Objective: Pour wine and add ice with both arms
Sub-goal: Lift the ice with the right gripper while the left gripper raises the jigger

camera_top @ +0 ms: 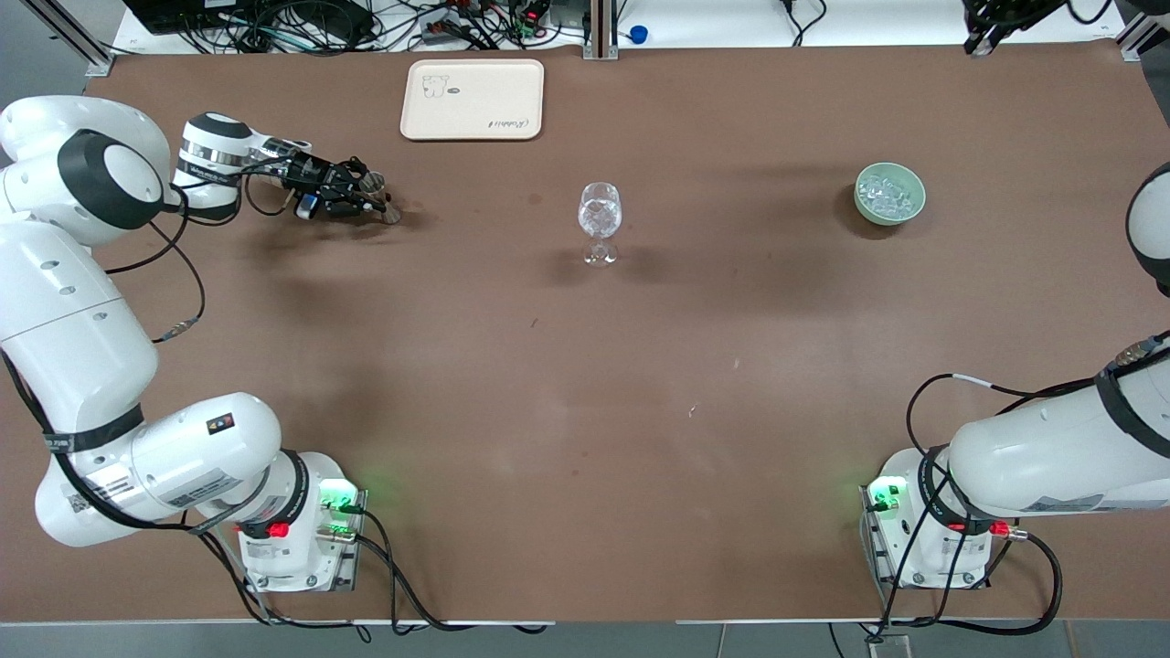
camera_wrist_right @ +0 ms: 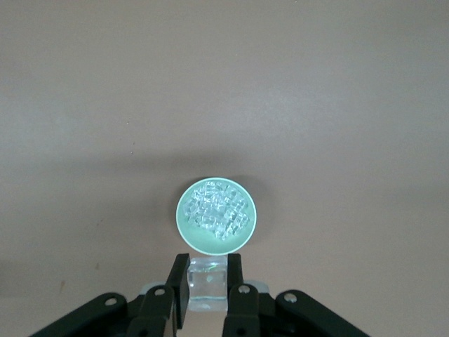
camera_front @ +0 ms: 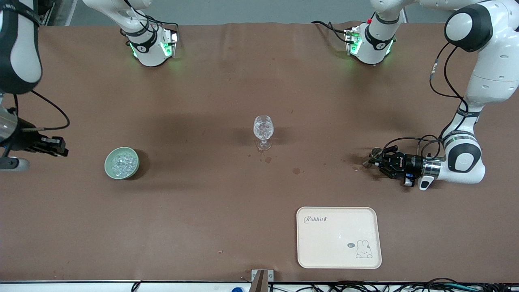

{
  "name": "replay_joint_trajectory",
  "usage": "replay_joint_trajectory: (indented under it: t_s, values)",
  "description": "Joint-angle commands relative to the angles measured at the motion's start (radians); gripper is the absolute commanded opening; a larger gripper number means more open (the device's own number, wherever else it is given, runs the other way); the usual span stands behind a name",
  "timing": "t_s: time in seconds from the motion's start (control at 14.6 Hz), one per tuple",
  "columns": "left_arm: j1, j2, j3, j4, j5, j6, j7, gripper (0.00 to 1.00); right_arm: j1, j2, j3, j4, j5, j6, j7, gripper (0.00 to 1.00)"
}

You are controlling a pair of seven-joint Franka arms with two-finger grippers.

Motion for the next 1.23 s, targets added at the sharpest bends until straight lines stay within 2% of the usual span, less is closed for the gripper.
replay_joint_trajectory:
  t_s: [0.0, 0.34, 0.62, 0.82, 1.16]
  values:
    - [0.01, -0.011, -0.009, 0.004, -0.021, -0.018, 0.002, 0.0, -0.008, -0.065, 0.007, -0.02, 0.001, -0.056, 0.006, 0.05]
    - [0.015, -0.025, -0.053, 0.007, -0.024, -0.019, 0.001, 0.0, -0.02, -0.131, 0.007, -0.025, 0.003, -0.139, 0.003, 0.05]
    - [0.016, -0.025, -0.063, 0.007, -0.037, -0.031, 0.001, 0.0, -0.02, -0.2, 0.007, -0.084, 0.003, -0.145, 0.003, 0.05]
    - [0.007, -0.028, -0.075, 0.005, -0.102, -0.054, -0.016, 0.0, -0.018, -0.2, 0.009, -0.083, 0.003, -0.145, 0.003, 0.05]
    - [0.003, -0.059, -0.15, -0.002, -0.103, -0.054, -0.097, 0.0, -0.011, -0.2, 0.013, -0.078, 0.001, -0.147, 0.006, 0.05]
